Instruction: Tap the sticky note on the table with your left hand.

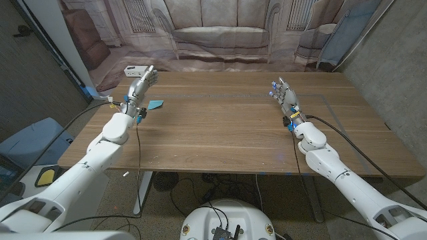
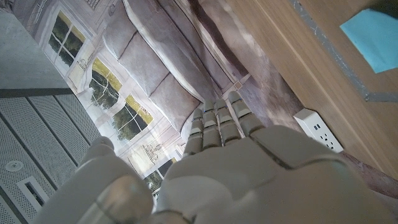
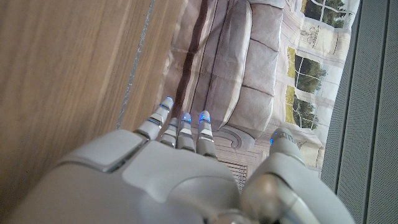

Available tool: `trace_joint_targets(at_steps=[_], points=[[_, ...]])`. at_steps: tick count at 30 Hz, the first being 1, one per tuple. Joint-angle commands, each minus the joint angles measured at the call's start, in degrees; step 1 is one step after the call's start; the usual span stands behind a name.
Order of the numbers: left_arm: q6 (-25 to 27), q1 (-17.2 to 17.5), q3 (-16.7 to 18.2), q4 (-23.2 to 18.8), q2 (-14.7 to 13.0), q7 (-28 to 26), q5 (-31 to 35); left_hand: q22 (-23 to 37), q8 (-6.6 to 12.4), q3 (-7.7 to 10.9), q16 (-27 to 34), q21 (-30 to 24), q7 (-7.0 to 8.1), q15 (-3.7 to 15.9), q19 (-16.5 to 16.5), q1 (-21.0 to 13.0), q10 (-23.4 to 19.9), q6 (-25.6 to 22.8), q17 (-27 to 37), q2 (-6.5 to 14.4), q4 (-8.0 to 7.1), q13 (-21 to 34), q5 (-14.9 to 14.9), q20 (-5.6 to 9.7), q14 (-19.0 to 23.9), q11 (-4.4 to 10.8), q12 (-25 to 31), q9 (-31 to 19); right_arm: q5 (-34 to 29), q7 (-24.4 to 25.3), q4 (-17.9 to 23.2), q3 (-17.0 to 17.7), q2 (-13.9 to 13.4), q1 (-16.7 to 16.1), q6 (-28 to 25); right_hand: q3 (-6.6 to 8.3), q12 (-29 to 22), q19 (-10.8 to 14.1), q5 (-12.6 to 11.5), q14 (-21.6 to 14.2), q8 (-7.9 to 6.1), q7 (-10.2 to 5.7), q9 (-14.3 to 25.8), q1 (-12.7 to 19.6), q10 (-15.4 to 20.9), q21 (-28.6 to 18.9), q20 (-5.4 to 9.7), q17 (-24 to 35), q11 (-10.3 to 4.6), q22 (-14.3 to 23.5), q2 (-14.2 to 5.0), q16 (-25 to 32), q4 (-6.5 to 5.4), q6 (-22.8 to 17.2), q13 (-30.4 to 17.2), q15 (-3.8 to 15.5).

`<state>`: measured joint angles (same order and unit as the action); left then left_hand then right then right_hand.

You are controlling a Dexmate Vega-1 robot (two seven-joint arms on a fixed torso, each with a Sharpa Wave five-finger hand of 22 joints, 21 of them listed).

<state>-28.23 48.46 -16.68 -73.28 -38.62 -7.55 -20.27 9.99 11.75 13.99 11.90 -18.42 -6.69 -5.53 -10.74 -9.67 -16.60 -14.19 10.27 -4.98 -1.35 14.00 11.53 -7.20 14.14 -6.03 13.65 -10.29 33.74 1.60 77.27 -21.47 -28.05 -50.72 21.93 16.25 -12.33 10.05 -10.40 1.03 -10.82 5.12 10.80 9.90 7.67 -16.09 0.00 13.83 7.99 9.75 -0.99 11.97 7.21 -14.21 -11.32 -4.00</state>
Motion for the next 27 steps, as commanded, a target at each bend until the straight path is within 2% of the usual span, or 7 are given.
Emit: trace_joint_targets(at_steps=[1, 6, 13, 22, 27], points=[[0.67, -1.41, 0.33, 2.12, -1.18, -3.16, 3.13, 0.19, 0.33, -0.13, 0.56, 0.04, 0.05, 0.18, -0.81, -0.38, -0.95, -1.00, 0.20, -0.12, 0.32, -0.08, 0.22, -0.17, 0.87, -0.17, 0.43, -0.06, -0.42, 1.36, 1.18, -0.24, 0.01, -0.53, -1.16, -0.14, 0.03, 0.51, -0.01, -0.34, -0.17, 0.06, 0.08, -0.21, 0.28, 0.13, -0.13, 0.01, 0.23, 0.07, 0.32, 0.03, -0.04, 0.34, -0.09, -0.14], [1.19, -1.83, 0.33, 2.54, -1.54, -3.59, 3.38, 0.19, 0.18, -0.15, 0.63, -0.18, 0.00, 0.19, -2.17, -0.52, -1.45, -1.09, 0.20, -0.06, 0.45, -0.28, 0.27, -0.32, 1.60, -0.12, 0.51, -0.07, -0.36, 1.10, 1.08, -0.45, 0.06, -0.49, -1.33, -0.16, 0.01, 0.69, -0.03, -0.47, -0.16, 0.15, 0.08, -0.21, 0.40, 0.20, -0.15, -0.06, 0.17, 0.07, 0.27, 0.07, -0.04, 0.41, -0.09, -0.07], [3.86, -1.44, 0.24, 0.96, -2.85, -8.30, 7.47, 0.19, 0.18, -0.16, 0.57, -0.03, 0.00, 0.30, -2.50, -0.64, -1.80, -1.50, 0.19, 0.02, 0.56, -0.44, 0.29, -0.38, 1.96, -0.35, 0.54, -0.07, -0.37, 1.22, 1.14, -0.58, 0.06, -0.58, -1.66, -0.21, 0.06, 0.82, -0.04, -0.53, -0.19, 0.08, 0.08, -0.22, 0.40, 0.35, -0.13, -0.16, 0.25, 0.07, 0.24, 0.07, -0.02, 0.41, -0.09, -0.14], [11.88, -0.91, -0.82, -2.75, -4.92, -16.61, 15.97, 0.20, 0.29, -0.10, 0.48, 0.25, -0.11, 0.46, -2.91, -0.92, -2.57, -2.40, 0.19, 0.23, 0.76, -0.67, 0.33, -0.40, 2.46, 0.06, 0.68, -0.08, -0.46, 2.67, 2.56, -0.26, -0.40, -1.67, -2.56, -0.25, 0.07, 0.97, -0.06, -0.58, -0.22, 0.03, 0.08, -0.22, 0.48, 0.51, -0.14, -0.25, 0.18, 0.07, 0.19, 0.06, -0.01, 0.41, -0.09, -0.09], [16.29, -1.41, -2.03, -4.29, -5.94, -19.20, 19.97, 0.20, 0.32, 0.00, 0.46, 0.38, -0.02, 0.67, -3.35, -1.17, -2.97, -2.95, 0.18, 0.47, 0.92, -0.82, 0.36, -0.52, 2.92, 0.27, 0.71, -0.09, -0.26, 3.09, 2.95, -0.13, -0.43, -2.23, -2.77, -0.27, 0.10, 1.10, -0.07, -0.62, -0.23, 0.02, 0.08, -0.21, 0.47, 0.57, -0.05, -0.31, 0.16, 0.07, 0.17, 0.06, 0.01, 0.43, -0.09, -0.06]])
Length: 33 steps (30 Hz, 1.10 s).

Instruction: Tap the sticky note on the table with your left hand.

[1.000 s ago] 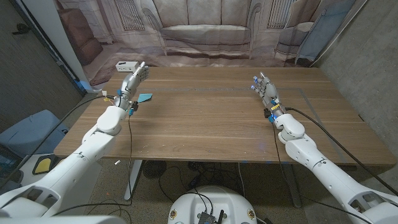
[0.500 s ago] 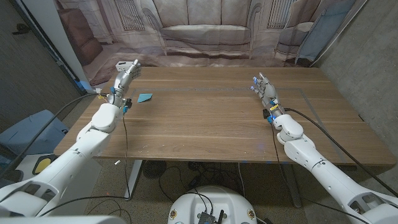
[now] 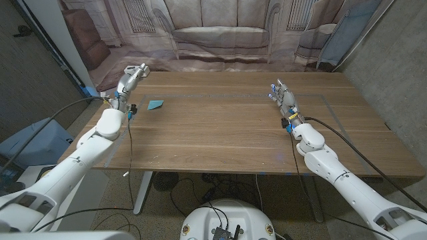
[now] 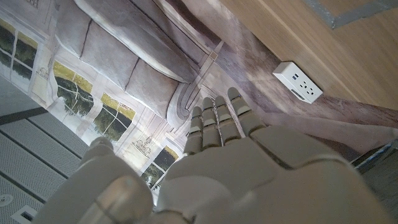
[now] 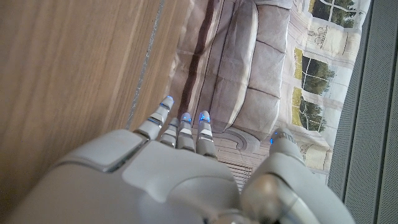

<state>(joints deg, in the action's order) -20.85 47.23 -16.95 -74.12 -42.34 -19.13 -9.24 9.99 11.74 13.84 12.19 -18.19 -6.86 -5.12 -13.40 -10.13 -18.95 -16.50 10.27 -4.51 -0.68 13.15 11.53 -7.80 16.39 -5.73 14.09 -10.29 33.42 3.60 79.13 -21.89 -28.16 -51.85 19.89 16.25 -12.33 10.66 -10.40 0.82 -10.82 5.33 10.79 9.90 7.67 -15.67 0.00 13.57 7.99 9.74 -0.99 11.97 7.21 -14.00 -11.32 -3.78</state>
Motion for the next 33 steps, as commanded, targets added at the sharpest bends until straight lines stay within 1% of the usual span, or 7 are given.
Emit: trace_joint_targets(at_steps=[1, 4, 10, 11, 14, 27, 33], points=[[10.03, -0.29, -2.03, -3.89, -2.44, -8.18, 9.85, 0.21, 0.31, 0.16, 0.18, 0.18, 0.16, 0.29, -0.72, -0.74, -0.67, -0.66, 0.18, 0.03, 0.27, 0.02, 0.36, 0.09, 0.76, 0.04, 0.28, -0.10, 0.10, 1.18, 1.19, 0.31, -0.34, -1.22, -0.79, -0.28, 0.11, 0.50, -0.07, -0.42, -0.21, -0.24, 0.09, -0.21, 0.45, 0.16, -0.05, -0.05, 0.17, 0.09, 0.17, 0.06, 0.01, 0.26, -0.09, -0.28], [14.92, -0.69, -3.31, -5.71, -3.22, -10.49, 13.95, 0.21, 0.36, 0.22, 0.14, 0.17, 0.19, 0.37, -1.11, -0.89, -0.96, -1.01, 0.18, 0.15, 0.36, -0.05, 0.38, 0.11, 0.90, 0.32, 0.33, -0.10, -0.04, 1.59, 1.57, 0.44, -0.58, -1.65, -0.91, -0.29, 0.10, 0.53, -0.08, -0.41, -0.23, -0.20, 0.09, -0.20, 0.50, 0.22, -0.03, -0.09, 0.13, 0.09, 0.15, 0.05, 0.02, 0.24, -0.09, -0.28], [20.00, -1.18, -4.93, -7.46, -3.95, -12.55, 17.88, 0.21, 0.49, 0.33, 0.11, 0.27, 0.37, 0.50, -1.43, -1.13, -1.18, -1.70, 0.17, 0.36, 0.50, -0.16, 0.40, 0.23, 1.21, 0.48, 0.32, -0.10, -0.93, 2.71, 2.34, 0.47, -1.26, -2.07, -1.63, -0.31, 0.13, 0.63, -0.09, -0.50, -0.23, -0.23, 0.09, -0.18, 0.49, 0.34, -0.03, -0.15, 0.17, 0.09, 0.10, 0.06, 0.03, 0.29, -0.09, -0.30], [21.24, -1.19, -5.26, -7.96, -4.19, -13.07, 18.91, 0.21, 0.40, 0.40, 0.02, 0.42, 0.39, 0.56, -1.47, -1.28, -1.41, -1.73, 0.17, 0.50, 0.59, -0.23, 0.41, 0.24, 1.25, 0.99, 0.34, -0.11, -0.58, 2.46, 2.29, 0.56, -1.19, -2.12, -1.58, -0.31, 0.14, 0.65, -0.09, -0.50, -0.23, -0.25, 0.09, -0.18, 0.49, 0.35, -0.06, -0.16, 0.18, 0.09, 0.10, 0.06, 0.03, 0.28, -0.09, -0.28], [22.61, -1.09, -5.46, -8.62, -4.45, -13.58, 19.48, 0.21, 0.39, 0.44, 0.00, 0.52, 0.45, 0.75, -1.56, -1.39, -1.37, -1.92, 0.17, 0.59, 0.67, -0.28, 0.42, 0.23, 1.41, 0.69, 0.27, -0.11, -0.34, 2.33, 2.36, 0.57, -1.22, -2.14, -1.83, -0.33, 0.16, 0.73, -0.09, -0.55, -0.25, -0.28, 0.09, -0.18, 0.47, 0.39, -0.08, -0.19, 0.15, 0.09, 0.08, 0.07, 0.04, 0.26, -0.09, -0.30], [27.61, -1.88, -6.89, -10.12, -5.81, -13.45, 21.95, 0.22, 0.35, 0.54, -0.28, 0.98, 0.83, 0.77, -1.52, -1.68, -1.34, -2.54, 0.17, 0.83, 0.89, -0.45, 0.42, 0.19, 1.34, 1.16, 0.07, -0.12, -0.07, 1.97, 1.99, 0.50, -0.98, -2.00, -1.71, -0.38, 0.18, 1.01, -0.10, -0.59, -0.26, -0.29, 0.10, -0.17, 0.51, 0.55, -0.14, -0.29, 0.09, 0.09, 0.03, 0.06, 0.06, 0.32, -0.10, -0.27], [30.18, -2.51, -7.67, -10.61, -6.51, -11.54, 22.25, 0.24, 0.22, 0.53, -0.92, 1.94, 1.03, 0.35, -0.27, -1.78, -0.19, -3.00, 0.19, 1.00, 1.03, -0.58, 0.41, 0.01, 0.19, 0.34, -0.55, -0.14, -0.30, 2.42, 2.36, 0.46, -0.93, -2.58, -1.45, -0.40, 0.24, 1.11, -0.10, -0.54, -0.23, -0.22, 0.10, -0.16, 0.40, 0.63, -0.06, -0.34, 0.15, 0.09, -0.01, 0.02, 0.07, 0.41, -0.10, -0.30]])
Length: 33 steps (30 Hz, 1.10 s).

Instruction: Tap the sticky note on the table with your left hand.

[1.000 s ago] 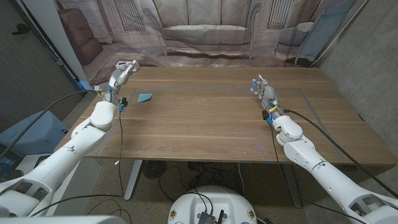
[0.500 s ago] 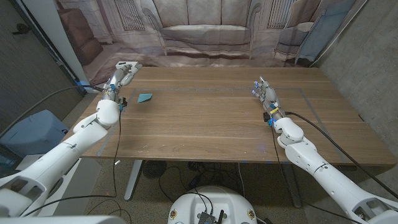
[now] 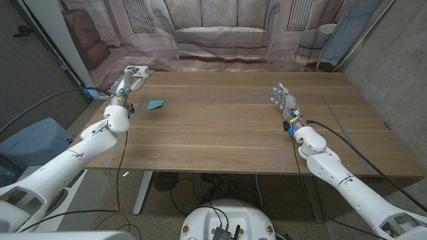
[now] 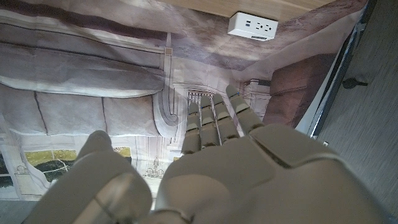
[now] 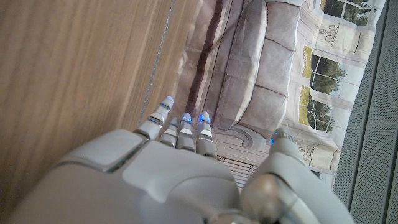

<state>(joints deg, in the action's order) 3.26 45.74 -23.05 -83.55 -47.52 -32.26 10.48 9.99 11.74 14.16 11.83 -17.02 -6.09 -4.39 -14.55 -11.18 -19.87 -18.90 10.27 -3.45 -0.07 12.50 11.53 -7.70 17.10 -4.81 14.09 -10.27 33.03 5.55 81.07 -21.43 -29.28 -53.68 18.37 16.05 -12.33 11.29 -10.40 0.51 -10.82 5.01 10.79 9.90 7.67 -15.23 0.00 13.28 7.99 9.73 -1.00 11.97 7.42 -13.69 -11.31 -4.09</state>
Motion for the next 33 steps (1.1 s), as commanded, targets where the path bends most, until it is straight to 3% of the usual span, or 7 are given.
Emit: trace_joint_targets(at_steps=[1, 7, 10, 13, 21, 31, 33], points=[[6.37, -1.14, -1.67, -1.18, -1.40, 1.98, 2.44, 0.25, 0.19, 0.20, -0.75, 0.96, 0.26, -0.62, 1.11, -0.71, 1.09, -0.70, 0.20, -0.04, 0.43, 0.05, 0.40, -0.23, -0.99, -0.58, -0.71, -0.15, 0.12, 0.66, 0.63, 0.04, 0.19, -0.90, -0.05, -0.19, 0.25, 0.49, -0.10, -0.22, -0.24, 0.12, 0.10, -0.16, 0.40, 0.19, -0.06, -0.05, 0.16, 0.10, -0.01, 0.02, -0.13, 0.10, -0.10, 0.01], [10.59, -2.04, -2.74, -2.50, -2.36, 5.09, 2.89, 0.33, -0.32, -0.21, -1.65, 2.81, 0.89, -1.03, 3.90, -0.14, 3.19, -0.73, 0.33, -0.04, 0.34, -0.07, 0.32, -1.54, -4.45, -0.48, -1.59, -0.16, 0.30, 1.05, 1.08, 0.13, 0.22, -1.56, -0.15, -0.20, 0.29, 0.53, -0.11, -0.19, -0.22, -0.14, 0.10, -0.13, 0.32, 0.32, 0.01, -0.10, 0.17, 0.10, -0.06, 0.00, -0.12, 0.18, -0.11, 0.08], [14.42, -2.34, -3.28, -4.26, -2.77, 6.49, 3.54, 0.51, -0.96, -1.30, -2.00, 6.08, 2.56, -0.75, 10.92, 1.50, 6.65, 0.60, 0.43, -0.34, -0.10, -0.15, 0.24, -3.08, -10.51, 1.04, -2.40, -0.17, 0.58, 1.05, 1.11, 0.18, 0.35, -1.80, -0.13, -0.21, 0.30, 0.60, -0.12, -0.17, -0.21, -0.25, 0.11, -0.12, 0.32, 0.36, 0.08, -0.12, 0.22, 0.10, -0.10, -0.01, -0.11, 0.25, -0.11, 0.09], [15.99, -2.71, -3.66, -5.22, -3.40, 7.98, 3.63, 0.59, -1.21, -1.95, -2.01, 7.06, 3.39, -0.68, 15.80, 2.45, 9.38, 1.69, 0.43, -0.51, -0.38, -0.22, 0.31, -3.01, -13.84, 1.88, -2.85, -0.17, 0.59, 0.94, 0.95, 0.14, 0.45, -1.97, 0.18, -0.22, 0.31, 0.65, -0.12, -0.14, -0.16, -0.33, 0.11, -0.11, 0.30, 0.42, 0.09, -0.14, 0.19, 0.10, -0.12, -0.03, -0.11, 0.40, -0.12, -0.01], [19.46, -4.41, -5.70, -5.97, -4.45, 11.23, 5.14, 0.76, -1.07, -3.22, -1.99, 7.24, 3.97, -1.11, 24.56, 4.11, 14.64, 2.53, 0.43, -0.81, -0.91, -0.31, 0.67, -2.87, -20.11, 2.18, -3.18, -0.16, 0.57, 1.29, 1.40, 0.12, 0.42, -2.51, 0.05, -0.25, 0.29, 0.73, -0.12, -0.18, -0.15, -0.59, 0.12, -0.10, 0.36, 0.58, 0.05, -0.19, 0.28, 0.09, -0.17, -0.02, -0.10, 0.52, -0.14, -0.06], [23.12, -7.20, -8.47, -6.14, -5.34, 15.69, 7.69, 0.88, -0.97, -4.25, -1.96, 7.06, 4.14, -0.86, 30.92, 5.13, 19.09, 2.72, 0.42, -1.13, -1.23, -0.39, 1.05, -1.89, -24.62, 2.60, -3.37, -0.16, 0.61, 1.57, 1.97, 0.27, 0.18, -3.25, 0.07, -0.30, 0.26, 0.94, -0.13, -0.25, -0.19, -0.55, 0.13, -0.11, 0.45, 0.69, -0.06, -0.23, 0.38, 0.09, -0.21, 0.01, -0.09, 0.54, -0.16, -0.24], [24.91, -8.61, -9.98, -6.43, -5.77, 18.35, 9.15, 0.90, -1.05, -4.63, -1.90, 6.85, 3.70, -1.13, 31.88, 5.48, 20.71, 3.06, 0.43, -1.35, -1.34, -0.41, 1.16, -1.76, -25.71, 1.71, -3.49, -0.15, 0.74, 1.56, 1.99, 0.31, 0.19, -3.35, 0.01, -0.30, 0.25, 0.98, -0.13, -0.25, -0.20, -0.58, 0.13, -0.10, 0.49, 0.70, -0.08, -0.24, 0.40, 0.09, -0.21, 0.00, -0.09, 0.53, -0.16, -0.28]])
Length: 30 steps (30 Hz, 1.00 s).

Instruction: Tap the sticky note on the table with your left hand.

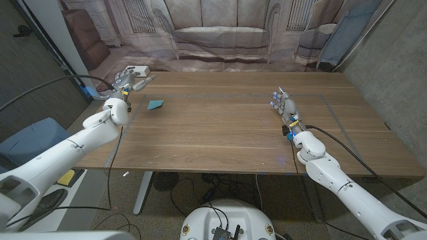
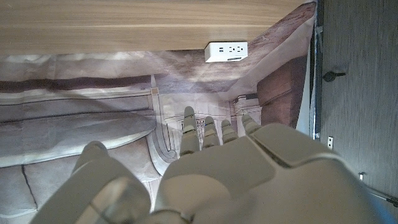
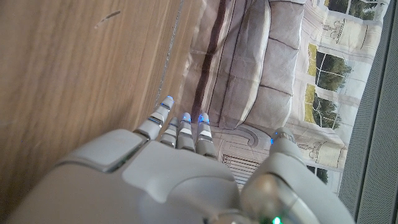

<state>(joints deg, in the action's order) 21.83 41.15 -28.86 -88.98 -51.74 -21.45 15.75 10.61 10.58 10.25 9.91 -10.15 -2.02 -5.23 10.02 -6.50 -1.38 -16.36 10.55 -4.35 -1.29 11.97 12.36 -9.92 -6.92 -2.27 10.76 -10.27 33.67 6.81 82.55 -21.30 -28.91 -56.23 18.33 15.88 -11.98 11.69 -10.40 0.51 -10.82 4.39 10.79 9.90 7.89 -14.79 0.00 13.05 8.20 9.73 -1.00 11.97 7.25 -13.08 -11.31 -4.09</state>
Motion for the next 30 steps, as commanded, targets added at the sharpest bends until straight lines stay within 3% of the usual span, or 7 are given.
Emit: trace_joint_targets(at_steps=[1, 3, 13, 16, 18, 24, 30], points=[[6.73, -4.41, -4.62, -0.97, -1.56, 8.03, 4.40, 0.30, 0.19, -1.01, 0.15, -0.29, -1.01, -0.78, 7.50, 1.04, 2.85, 0.42, 0.14, -0.63, -0.19, 0.10, 0.43, 0.51, -2.09, -2.34, -0.06, -0.15, 0.06, 0.27, 0.47, 0.16, -0.20, -0.81, 0.09, -0.14, -0.12, 0.59, -0.13, -0.27, -0.21, 0.01, 0.13, -0.10, 0.33, 0.28, -0.08, -0.01, 0.19, 0.10, -0.22, 0.01, 0.08, -0.11, -0.17, -0.28], [7.16, -5.08, -5.31, -0.86, -1.54, 8.93, 5.09, 0.31, 0.32, -1.27, 0.13, -0.44, -1.36, -1.10, 7.86, 1.23, 4.21, 0.15, 0.14, -0.76, -0.26, 0.06, 0.54, 0.42, -2.85, -3.11, -0.23, -0.15, 0.36, 0.43, 0.59, 0.26, -0.10, -0.90, -0.16, -0.15, -0.13, 0.60, -0.13, -0.27, -0.24, -0.01, 0.14, -0.10, 0.35, 0.31, -0.10, -0.02, 0.16, 0.10, -0.23, 0.01, 0.08, -0.17, -0.17, -0.29], [9.41, -9.84, -9.83, -0.28, -1.83, 17.55, 9.18, 0.33, -0.27, -2.23, 0.02, -0.72, -1.64, -1.67, 9.23, 1.75, 8.99, 2.16, 0.18, -1.21, -0.44, -0.08, 1.03, 0.59, -6.43, -4.08, -0.44, -0.11, 0.40, 0.70, 0.90, 0.45, -0.33, -1.16, -0.39, -0.21, -0.14, 0.70, -0.13, -0.40, -0.30, 0.01, 0.15, -0.14, 0.40, 0.48, -0.25, -0.06, 0.18, 0.10, -0.25, 0.06, 0.07, -0.25, -0.19, -0.33], [10.11, -11.16, -11.29, 0.05, -1.64, 19.53, 11.10, 0.34, -0.13, -2.45, -0.03, -0.72, -1.74, -1.45, 9.62, 1.86, 9.95, 2.12, 0.20, -1.29, -0.49, -0.12, 1.14, 0.77, -7.34, -3.66, -0.45, -0.11, 0.40, 0.78, 0.96, 0.52, -0.42, -1.23, -0.43, -0.24, -0.15, 0.74, -0.12, -0.46, -0.32, 0.00, 0.15, -0.16, 0.43, 0.52, -0.25, -0.07, 0.12, 0.10, -0.25, 0.08, 0.07, -0.27, -0.20, -0.45], [10.28, -11.70, -11.89, 0.33, -1.41, 20.14, 12.07, 0.35, 0.58, -2.78, 0.21, -0.93, -1.90, -0.94, 9.68, 2.04, 10.29, 0.40, 0.21, -1.34, -0.60, -0.18, 1.33, 0.78, -7.86, -2.30, -0.06, -0.10, 0.60, 0.91, 1.06, 0.63, -0.34, -1.30, -0.51, -0.25, -0.14, 0.74, -0.12, -0.44, -0.32, -0.05, 0.15, -0.17, 0.42, 0.56, -0.26, -0.07, 0.13, 0.11, -0.25, 0.07, 0.06, -0.28, -0.21, -0.42], [9.85, -13.31, -13.30, 1.81, -0.65, 22.10, 14.01, 0.35, 0.70, -2.95, 0.25, -0.95, -1.84, -0.54, 9.95, 2.11, 10.77, -0.09, 0.22, -1.29, -0.67, -0.22, 1.45, 0.96, -8.37, -1.84, 0.02, -0.08, 0.40, 0.99, 1.54, 0.70, -0.54, -1.71, -0.21, -0.30, -0.16, 0.75, -0.12, -0.45, -0.35, -0.09, 0.16, -0.21, 0.48, 0.66, -0.36, -0.09, 0.19, 0.11, -0.24, 0.07, 0.06, -0.31, -0.22, -0.48], [10.24, -15.95, -16.08, 3.40, 0.22, 25.85, 17.81, 0.36, 0.89, -3.27, 0.15, -0.84, -1.95, -0.07, 10.94, 2.29, 12.81, -1.22, 0.23, -1.08, -0.86, -0.28, 1.71, 1.35, -9.87, -0.17, -0.16, -0.03, 0.55, 1.40, 1.93, 0.96, -0.41, -2.24, 0.11, -0.34, -0.16, 0.85, -0.12, -0.49, -0.36, -0.16, 0.16, -0.23, 0.49, 0.72, -0.49, -0.11, 0.21, 0.11, -0.26, 0.08, 0.05, -0.31, -0.23, -0.50]])
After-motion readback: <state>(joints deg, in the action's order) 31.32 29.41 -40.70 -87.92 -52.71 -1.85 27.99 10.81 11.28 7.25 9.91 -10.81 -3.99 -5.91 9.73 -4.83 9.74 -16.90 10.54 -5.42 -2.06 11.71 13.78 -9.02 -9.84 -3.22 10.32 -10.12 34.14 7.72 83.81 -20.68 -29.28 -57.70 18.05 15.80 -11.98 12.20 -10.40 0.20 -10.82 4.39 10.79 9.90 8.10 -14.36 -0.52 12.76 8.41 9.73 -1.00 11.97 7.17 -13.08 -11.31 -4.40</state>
